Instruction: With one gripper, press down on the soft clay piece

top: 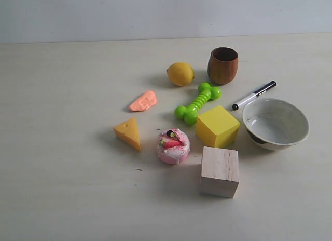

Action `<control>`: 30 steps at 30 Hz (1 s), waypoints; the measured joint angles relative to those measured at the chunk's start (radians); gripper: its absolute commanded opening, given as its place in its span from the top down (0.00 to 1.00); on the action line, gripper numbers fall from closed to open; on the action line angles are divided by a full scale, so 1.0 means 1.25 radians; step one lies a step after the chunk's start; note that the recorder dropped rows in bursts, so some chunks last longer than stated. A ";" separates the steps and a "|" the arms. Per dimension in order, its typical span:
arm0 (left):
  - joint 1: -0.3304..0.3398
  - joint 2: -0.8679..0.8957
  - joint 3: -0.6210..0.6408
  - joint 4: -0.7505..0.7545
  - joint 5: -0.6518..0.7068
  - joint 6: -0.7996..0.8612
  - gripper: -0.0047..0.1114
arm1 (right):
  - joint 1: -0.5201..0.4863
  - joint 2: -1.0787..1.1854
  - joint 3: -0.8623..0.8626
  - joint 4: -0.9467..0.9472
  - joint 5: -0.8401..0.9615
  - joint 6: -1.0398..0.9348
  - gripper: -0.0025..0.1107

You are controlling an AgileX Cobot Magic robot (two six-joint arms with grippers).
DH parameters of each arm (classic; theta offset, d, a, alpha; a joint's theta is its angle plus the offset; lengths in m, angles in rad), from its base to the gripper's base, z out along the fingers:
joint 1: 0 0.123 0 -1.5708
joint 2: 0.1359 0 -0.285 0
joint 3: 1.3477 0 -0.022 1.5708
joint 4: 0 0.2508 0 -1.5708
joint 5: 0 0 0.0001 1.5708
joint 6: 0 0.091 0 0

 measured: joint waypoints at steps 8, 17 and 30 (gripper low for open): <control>0.436 -0.214 0.222 -0.037 0.000 -0.069 0.96 | 0.000 0.000 0.000 0.000 0.000 0.000 0.98; 0.488 -0.393 0.487 -0.037 -0.101 -0.032 0.96 | 0.000 0.000 0.000 0.000 0.000 0.000 0.98; 0.448 -0.429 0.687 -0.072 -0.198 -0.032 0.96 | 0.000 0.000 0.000 0.000 0.000 0.000 0.98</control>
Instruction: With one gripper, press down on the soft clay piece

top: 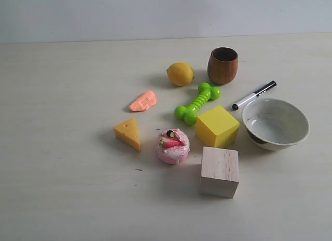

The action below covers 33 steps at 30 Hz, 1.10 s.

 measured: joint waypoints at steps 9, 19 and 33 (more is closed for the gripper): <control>0.000 0.000 0.003 0.000 0.013 0.054 0.96 | 0.000 0.000 0.000 0.000 0.000 0.000 0.98; 0.000 0.000 0.003 -0.002 0.097 0.074 0.96 | 0.000 0.000 0.000 0.000 0.001 0.000 0.98; 0.000 0.000 0.003 -0.004 0.105 0.076 0.96 | 0.000 0.000 0.000 0.000 0.001 0.000 0.98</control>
